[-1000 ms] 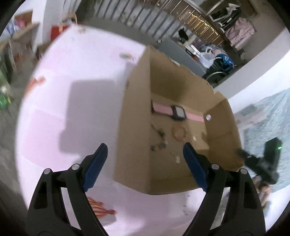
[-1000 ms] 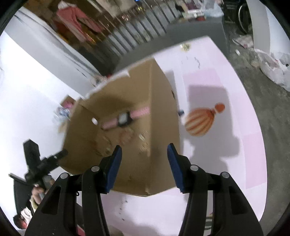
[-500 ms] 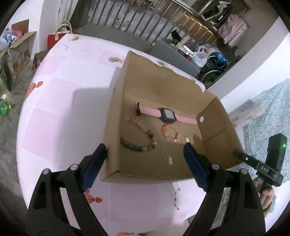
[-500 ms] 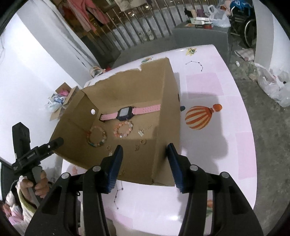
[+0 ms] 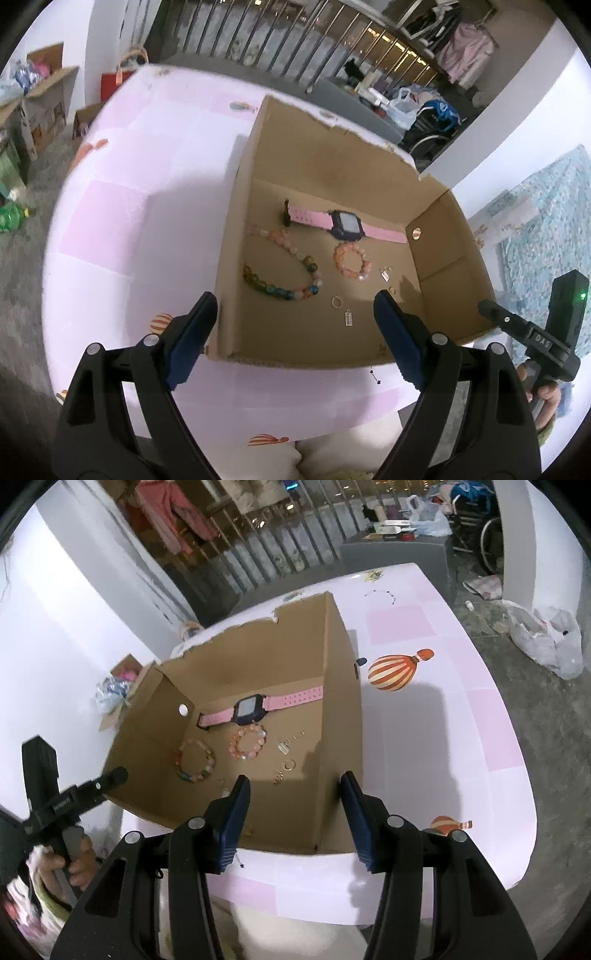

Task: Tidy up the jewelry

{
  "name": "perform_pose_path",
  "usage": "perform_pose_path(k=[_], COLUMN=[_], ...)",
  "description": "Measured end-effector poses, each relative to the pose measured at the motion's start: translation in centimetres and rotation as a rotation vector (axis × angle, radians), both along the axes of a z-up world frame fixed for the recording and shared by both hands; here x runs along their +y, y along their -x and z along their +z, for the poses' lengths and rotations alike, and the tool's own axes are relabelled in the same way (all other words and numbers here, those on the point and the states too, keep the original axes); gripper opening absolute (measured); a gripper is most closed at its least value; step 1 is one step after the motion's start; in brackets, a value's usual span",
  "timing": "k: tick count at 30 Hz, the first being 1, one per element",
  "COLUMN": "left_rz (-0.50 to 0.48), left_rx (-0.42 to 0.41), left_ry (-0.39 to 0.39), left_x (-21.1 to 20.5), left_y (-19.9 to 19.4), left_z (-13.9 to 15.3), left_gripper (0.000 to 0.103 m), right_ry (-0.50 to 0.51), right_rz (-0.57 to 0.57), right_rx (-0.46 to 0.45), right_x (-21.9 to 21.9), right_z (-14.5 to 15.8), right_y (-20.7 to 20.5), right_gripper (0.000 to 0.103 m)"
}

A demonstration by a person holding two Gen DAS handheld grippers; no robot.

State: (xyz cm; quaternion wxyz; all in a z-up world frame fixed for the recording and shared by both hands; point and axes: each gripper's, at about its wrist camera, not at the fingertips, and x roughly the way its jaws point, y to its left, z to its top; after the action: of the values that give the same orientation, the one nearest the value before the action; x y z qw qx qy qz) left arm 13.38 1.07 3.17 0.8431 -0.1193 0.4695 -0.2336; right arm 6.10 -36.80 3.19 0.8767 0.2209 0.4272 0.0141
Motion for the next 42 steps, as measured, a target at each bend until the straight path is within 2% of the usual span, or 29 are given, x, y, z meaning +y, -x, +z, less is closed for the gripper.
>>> perform_pose_path(k=[3,9,11,15,21,25,30,37,42], left_rz=[0.041,0.089,0.109,0.157,0.167,0.214,0.224,0.216,0.195], left_rx=[-0.087,-0.181,-0.209,-0.241,-0.221,-0.251,-0.263,-0.188,-0.113], left_ry=[-0.046,-0.139,-0.158,-0.175,-0.207,-0.266,-0.308,-0.394,-0.381], left_x=[0.8,1.8,2.1,2.5,2.0,1.6,1.4,0.9,0.6], left_y=[1.6,4.7,6.0,7.7,8.7,9.5,10.0,8.9,8.3], left_z=[1.4,2.9,3.3,3.9,4.1,4.5,5.4,5.3,4.7], left_gripper=[0.083,0.089,0.092,0.094,0.095,0.095,0.095,0.095,0.095], right_ry=[0.049,0.243,0.270,0.295,0.355,0.389,0.414,0.415,0.422], right_rz=[-0.036,-0.106,-0.103,-0.091,-0.100,-0.115,-0.127,-0.117,-0.124], right_rx=[-0.045,-0.119,-0.127,-0.143,-0.148,-0.097,-0.072,-0.027,0.023], right_x=[0.6,3.3,4.3,5.5,7.3,8.0,8.5,8.7,8.7], right_z=[1.0,2.8,3.0,3.1,3.4,3.2,3.2,3.2,2.7], right_y=[1.8,5.3,6.1,7.1,7.8,7.4,7.2,6.5,5.9], right_gripper=[0.056,0.074,0.081,0.089,0.095,0.096,0.096,0.096,0.096])
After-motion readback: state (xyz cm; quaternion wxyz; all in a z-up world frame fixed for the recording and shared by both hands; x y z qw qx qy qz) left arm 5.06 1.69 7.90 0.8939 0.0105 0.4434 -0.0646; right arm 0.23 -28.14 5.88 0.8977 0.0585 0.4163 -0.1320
